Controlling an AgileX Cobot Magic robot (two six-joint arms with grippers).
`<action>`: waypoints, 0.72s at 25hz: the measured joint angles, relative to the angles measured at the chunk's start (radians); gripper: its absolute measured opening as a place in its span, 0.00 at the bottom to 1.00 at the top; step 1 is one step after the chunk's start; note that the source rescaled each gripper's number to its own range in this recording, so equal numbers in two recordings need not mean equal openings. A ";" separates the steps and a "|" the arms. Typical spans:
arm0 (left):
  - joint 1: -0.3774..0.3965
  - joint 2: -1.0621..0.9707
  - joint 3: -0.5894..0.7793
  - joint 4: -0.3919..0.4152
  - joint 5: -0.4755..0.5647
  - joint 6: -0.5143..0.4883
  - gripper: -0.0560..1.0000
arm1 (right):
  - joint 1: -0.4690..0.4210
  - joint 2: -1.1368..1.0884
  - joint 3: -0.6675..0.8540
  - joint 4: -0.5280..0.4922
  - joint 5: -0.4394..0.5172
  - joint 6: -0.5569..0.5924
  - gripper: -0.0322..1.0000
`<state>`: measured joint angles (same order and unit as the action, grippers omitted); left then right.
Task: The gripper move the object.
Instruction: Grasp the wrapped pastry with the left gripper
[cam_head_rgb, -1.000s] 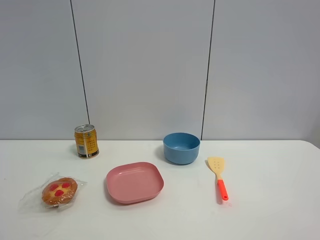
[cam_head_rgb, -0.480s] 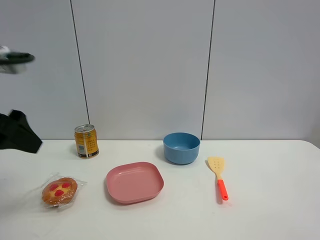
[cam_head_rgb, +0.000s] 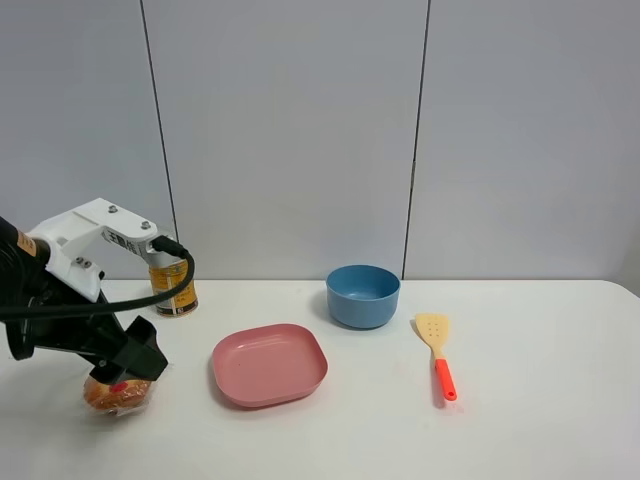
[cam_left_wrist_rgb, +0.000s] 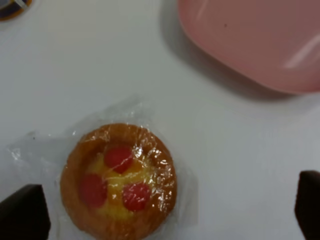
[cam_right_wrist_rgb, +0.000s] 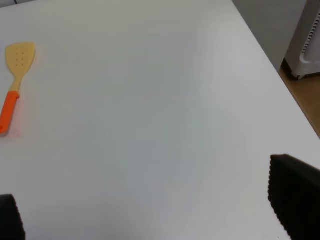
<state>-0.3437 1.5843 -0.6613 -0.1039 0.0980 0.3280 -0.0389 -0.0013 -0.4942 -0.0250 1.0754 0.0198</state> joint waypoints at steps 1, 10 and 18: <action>0.000 0.013 0.000 0.010 -0.005 -0.001 1.00 | 0.000 0.000 0.000 0.000 0.000 0.000 1.00; 0.000 0.122 -0.002 0.085 -0.074 -0.002 1.00 | 0.000 0.000 0.000 0.000 0.000 0.000 1.00; 0.013 0.214 -0.078 0.128 -0.077 -0.002 1.00 | 0.000 0.000 0.000 0.000 0.000 0.000 1.00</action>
<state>-0.3303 1.7981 -0.7389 0.0242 0.0213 0.3258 -0.0389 -0.0013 -0.4942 -0.0250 1.0754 0.0198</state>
